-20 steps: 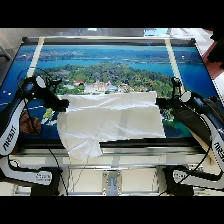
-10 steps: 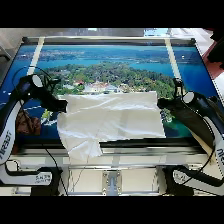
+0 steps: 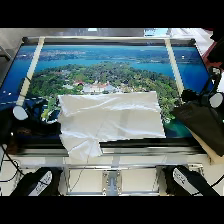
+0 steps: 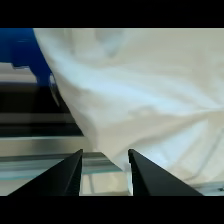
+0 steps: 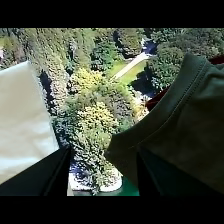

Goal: Fold the shirts.

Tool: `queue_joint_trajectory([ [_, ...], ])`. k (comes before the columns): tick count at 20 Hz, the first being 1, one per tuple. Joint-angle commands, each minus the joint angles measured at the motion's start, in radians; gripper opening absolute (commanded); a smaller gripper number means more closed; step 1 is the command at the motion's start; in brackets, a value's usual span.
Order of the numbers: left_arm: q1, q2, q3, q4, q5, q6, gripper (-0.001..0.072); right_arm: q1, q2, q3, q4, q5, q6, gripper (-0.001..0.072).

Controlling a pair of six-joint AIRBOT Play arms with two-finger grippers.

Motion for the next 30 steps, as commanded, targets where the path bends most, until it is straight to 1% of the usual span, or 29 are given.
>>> queue_joint_trajectory([
  [1, 0.011, 0.088, -0.163, -0.213, -0.057, -0.076, 0.0344, -0.038, 0.023, 0.001, 0.122, -0.013, -0.078, 0.0488],
  [3, 0.011, 0.088, -0.183, -0.249, -0.093, -0.114, 0.0345, -0.039, 0.023, 0.001, 0.146, -0.013, -0.105, 0.0488],
  [6, 0.011, 0.088, -0.207, -0.224, -0.144, -0.128, 0.0344, -0.039, 0.023, 0.001, 0.17, -0.012, -0.137, 0.0488],
  [8, 0.011, 0.088, -0.214, -0.142, -0.186, -0.135, 0.0344, -0.039, 0.023, 0.001, 0.196, -0.011, -0.175, 0.0488],
  [10, 0.011, 0.088, -0.214, -0.087, -0.181, -0.166, 0.0344, -0.039, 0.023, 0.001, 0.202, -0.011, -0.182, 0.0488],
  [12, 0.011, 0.088, -0.214, -0.106, -0.144, -0.177, 0.0344, -0.039, 0.023, 0.001, 0.207, -0.011, -0.2, 0.0488],
  [14, 0.011, 0.088, -0.231, -0.16, -0.092, -0.18, 0.0344, -0.039, 0.023, 0.001, 0.208, -0.011, -0.201, 0.0488],
  [17, 0.01, 0.088, -0.308, -0.237, -0.034, -0.179, 0.0344, -0.039, 0.023, 0.001, 0.209, -0.011, -0.201, 0.0488],
  [19, 0.01, 0.088, -0.35, -0.243, 0.003, -0.18, 0.0344, -0.039, 0.023, 0.001, 0.211, -0.01, -0.201, 0.0488],
  [22, 0.01, 0.088, -0.36, -0.303, 0.101, -0.179, 0.0342, -0.039, 0.023, 0.001, 0.225, -0.001, -0.201, 0.0487],
  [23, 0.01, 0.088, -0.359, -0.32, 0.124, -0.175, 0.0326, -0.039, 0.023, 0.001, 0.23, 0.003, -0.201, 0.0487],
  [25, 0.01, 0.088, -0.359, -0.344, 0.133, -0.157, 0.0107, -0.039, 0.023, 0.001, 0.236, 0.018, -0.201, 0.0486],
  [26, 0.01, 0.088, -0.359, -0.363, 0.129, -0.137, 0.0065, -0.039, 0.023, 0.001, 0.235, 0.036, -0.201, 0.0486],
  [27, 0.01, 0.088, -0.359, -0.377, 0.126, -0.129, 0.0025, -0.039, 0.023, 0.001, 0.235, 0.06, -0.201, 0.0486],
  [28, 0.01, 0.088, -0.359, -0.386, 0.122, -0.112, 0.0011, -0.039, 0.023, 0.001, 0.235, 0.089, -0.208, 0.0486],
  [30, 0.01, 0.088, -0.359, -0.393, 0.118, -0.108, 0.0011, -0.039, 0.023, -0.001, 0.236, 0.153, -0.219, 0.0486],
])
